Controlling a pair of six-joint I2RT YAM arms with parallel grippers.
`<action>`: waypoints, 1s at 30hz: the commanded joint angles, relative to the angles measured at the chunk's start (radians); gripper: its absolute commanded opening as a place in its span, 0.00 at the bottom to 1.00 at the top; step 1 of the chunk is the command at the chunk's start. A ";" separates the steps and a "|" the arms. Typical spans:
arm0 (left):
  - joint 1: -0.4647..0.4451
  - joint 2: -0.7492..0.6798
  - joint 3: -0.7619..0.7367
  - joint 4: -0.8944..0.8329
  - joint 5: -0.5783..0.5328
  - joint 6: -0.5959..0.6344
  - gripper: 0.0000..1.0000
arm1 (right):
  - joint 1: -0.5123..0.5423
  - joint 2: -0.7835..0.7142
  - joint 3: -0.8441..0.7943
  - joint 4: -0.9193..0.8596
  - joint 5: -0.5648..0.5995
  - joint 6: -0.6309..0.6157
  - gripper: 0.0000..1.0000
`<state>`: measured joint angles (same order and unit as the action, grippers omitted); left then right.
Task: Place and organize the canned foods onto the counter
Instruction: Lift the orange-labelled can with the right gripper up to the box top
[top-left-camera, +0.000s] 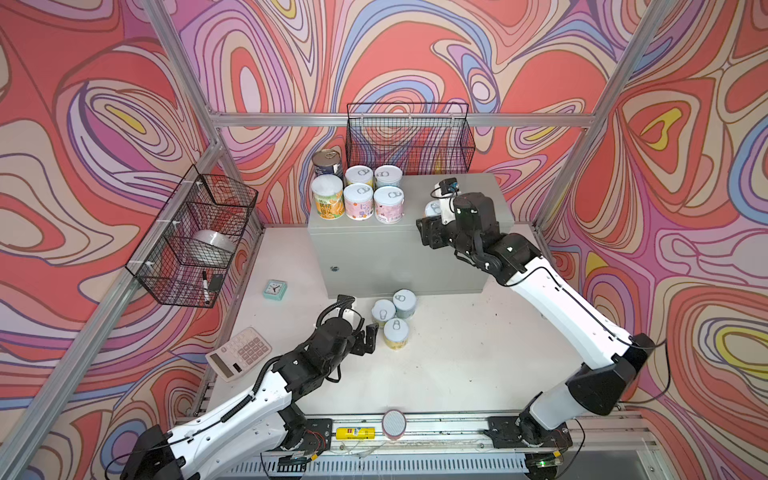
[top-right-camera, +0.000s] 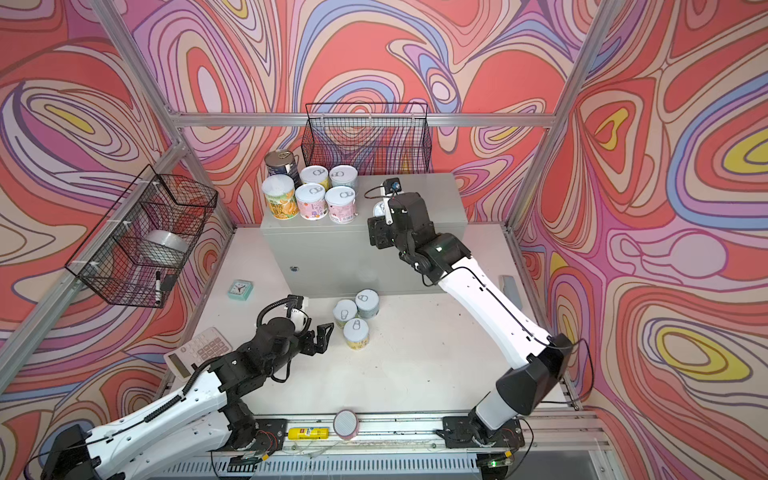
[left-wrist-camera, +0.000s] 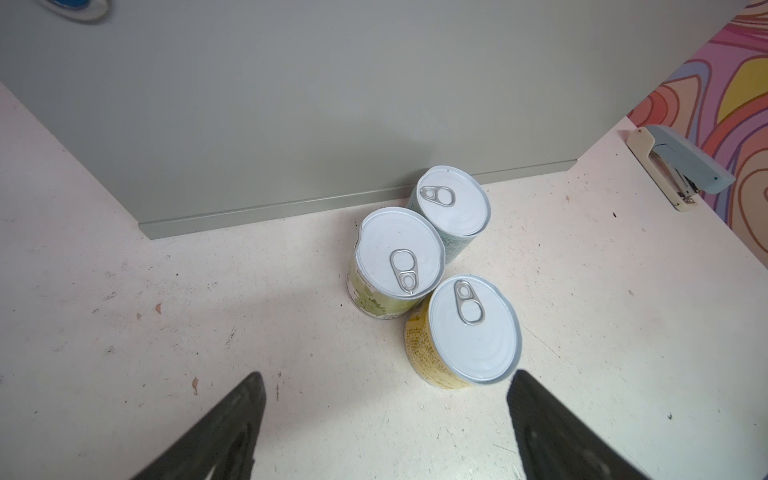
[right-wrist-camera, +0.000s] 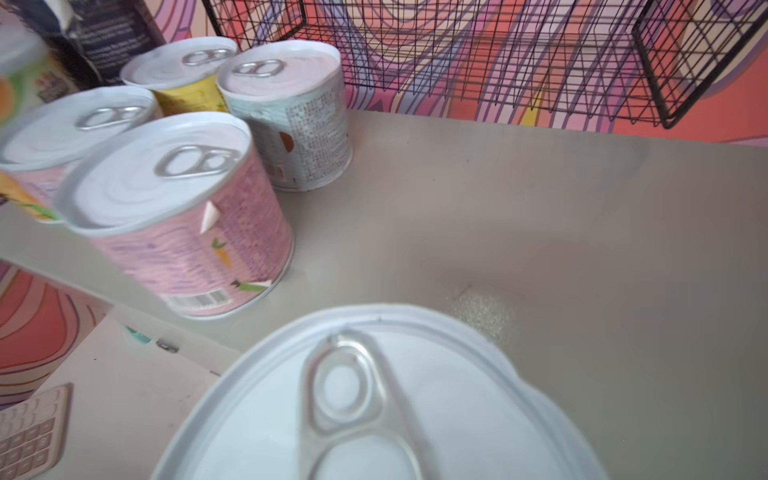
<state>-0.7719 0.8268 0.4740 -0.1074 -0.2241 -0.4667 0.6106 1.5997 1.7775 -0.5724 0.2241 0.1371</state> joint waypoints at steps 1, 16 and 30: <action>-0.003 -0.005 0.031 -0.005 -0.002 0.028 0.92 | -0.008 0.021 0.080 0.049 0.044 -0.035 0.00; -0.003 0.018 0.031 0.015 -0.004 0.030 0.92 | -0.019 0.203 0.244 -0.015 0.139 -0.074 0.00; -0.003 0.072 0.096 0.025 0.012 0.055 0.93 | -0.045 0.285 0.322 -0.025 0.104 -0.076 0.65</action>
<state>-0.7719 0.8864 0.5438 -0.0933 -0.2211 -0.4259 0.5697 1.8648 2.0781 -0.5793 0.3405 0.0704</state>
